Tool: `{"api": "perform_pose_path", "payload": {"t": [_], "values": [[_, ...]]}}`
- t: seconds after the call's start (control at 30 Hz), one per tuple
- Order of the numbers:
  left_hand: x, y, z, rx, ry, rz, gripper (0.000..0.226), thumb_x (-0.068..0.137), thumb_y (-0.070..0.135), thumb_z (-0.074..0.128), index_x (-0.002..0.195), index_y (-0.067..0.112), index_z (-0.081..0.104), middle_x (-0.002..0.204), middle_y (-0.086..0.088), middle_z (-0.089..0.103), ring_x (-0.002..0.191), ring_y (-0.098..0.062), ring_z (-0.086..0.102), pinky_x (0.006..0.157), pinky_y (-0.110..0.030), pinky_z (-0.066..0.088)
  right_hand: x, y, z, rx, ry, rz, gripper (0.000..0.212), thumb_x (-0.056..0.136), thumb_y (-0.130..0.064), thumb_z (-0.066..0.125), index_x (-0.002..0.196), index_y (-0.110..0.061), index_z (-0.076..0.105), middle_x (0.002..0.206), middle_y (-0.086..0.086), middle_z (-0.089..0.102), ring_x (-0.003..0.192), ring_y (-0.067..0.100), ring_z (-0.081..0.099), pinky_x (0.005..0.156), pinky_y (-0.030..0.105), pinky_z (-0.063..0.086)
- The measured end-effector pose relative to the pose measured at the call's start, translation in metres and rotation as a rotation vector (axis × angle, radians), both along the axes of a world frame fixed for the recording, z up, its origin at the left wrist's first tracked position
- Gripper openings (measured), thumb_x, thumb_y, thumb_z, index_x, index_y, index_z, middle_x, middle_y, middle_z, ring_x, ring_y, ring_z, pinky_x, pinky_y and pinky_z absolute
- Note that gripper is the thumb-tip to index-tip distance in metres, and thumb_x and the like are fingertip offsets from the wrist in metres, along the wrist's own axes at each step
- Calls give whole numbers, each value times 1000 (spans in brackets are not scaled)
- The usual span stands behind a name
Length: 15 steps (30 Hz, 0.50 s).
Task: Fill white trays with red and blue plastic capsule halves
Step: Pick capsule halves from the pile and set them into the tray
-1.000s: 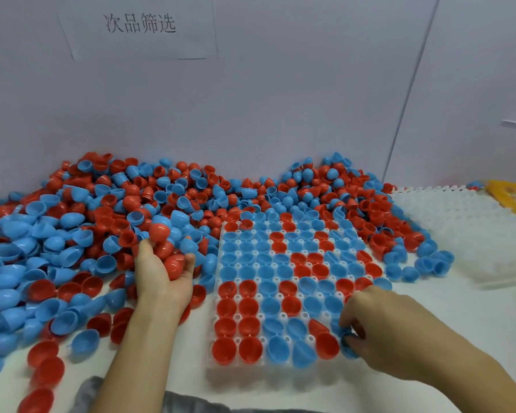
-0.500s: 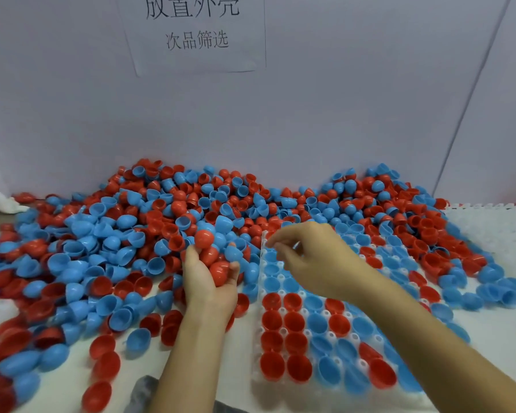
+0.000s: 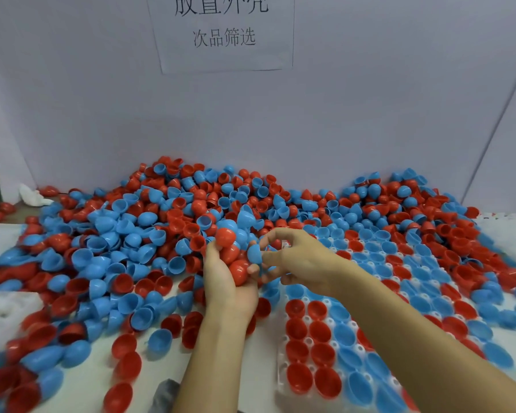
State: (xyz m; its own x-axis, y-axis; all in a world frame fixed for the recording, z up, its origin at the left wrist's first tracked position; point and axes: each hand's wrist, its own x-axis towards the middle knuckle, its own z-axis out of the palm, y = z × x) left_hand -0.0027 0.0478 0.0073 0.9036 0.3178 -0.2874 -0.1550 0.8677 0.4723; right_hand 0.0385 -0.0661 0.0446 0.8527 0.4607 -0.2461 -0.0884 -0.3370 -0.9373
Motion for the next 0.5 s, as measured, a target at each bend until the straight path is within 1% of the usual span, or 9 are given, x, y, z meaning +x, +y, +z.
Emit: {"api": "perform_pose_path", "payload": {"t": [0.07,0.13,0.17,0.2,0.27,0.33,0.37,0.4,0.5], "values": [[1,-1,0,-22,10,8,34,99,28,53,71,11,62,53,-2,62,37,-11,56,31,-14,36,-4,1,-3,2,-76,-21,10,95,-8,62,95,-17,59,76,6,70,62,17,71,47,20,40],[2,-1,-2,-45,18,14,46,98,28,54,56,13,64,49,0,56,33,-9,47,32,-14,37,-6,1,-7,-17,-152,-67,14,93,-9,64,93,-18,54,68,1,69,58,16,70,45,19,42],[3,0,-3,-57,24,17,45,98,28,55,56,14,62,50,1,54,34,-9,46,33,-15,37,-7,1,-8,-19,-175,-92,17,91,-8,65,91,-18,51,67,0,68,57,15,70,44,19,42],[2,0,-3,-66,25,19,38,97,28,56,62,14,60,53,1,54,37,-9,48,33,-15,37,-7,1,-9,-15,-191,-120,19,90,-6,65,88,-18,50,67,1,67,55,16,70,43,19,42],[2,1,-5,-83,20,14,24,97,28,57,77,13,60,68,-3,59,49,-12,60,35,-16,37,-5,0,-9,24,-191,-196,18,90,-6,66,85,-17,52,71,4,66,53,16,69,40,19,40],[1,1,-7,-87,16,13,20,97,29,58,91,11,65,83,-6,66,66,-16,69,37,-16,39,-3,-2,-7,108,-139,-270,15,91,-7,67,85,-15,56,71,5,65,50,15,66,39,18,38],[1,1,-7,-88,13,17,20,97,29,58,94,11,66,85,-6,68,68,-16,69,38,-15,40,-2,-3,-6,148,-109,-291,13,91,-9,68,85,-14,58,70,4,64,49,15,65,39,18,38],[1,1,-7,-88,10,22,19,97,29,58,93,12,67,81,-4,69,64,-15,69,38,-15,40,-2,-3,-6,175,-85,-299,11,91,-10,69,85,-14,60,68,3,64,48,14,65,38,18,38],[2,-2,-4,-90,49,41,21,96,27,61,80,14,63,58,1,64,44,-9,59,38,-15,41,-5,-3,-5,215,-64,-267,4,91,-12,71,91,-9,68,65,2,63,48,14,64,39,17,39]]}}
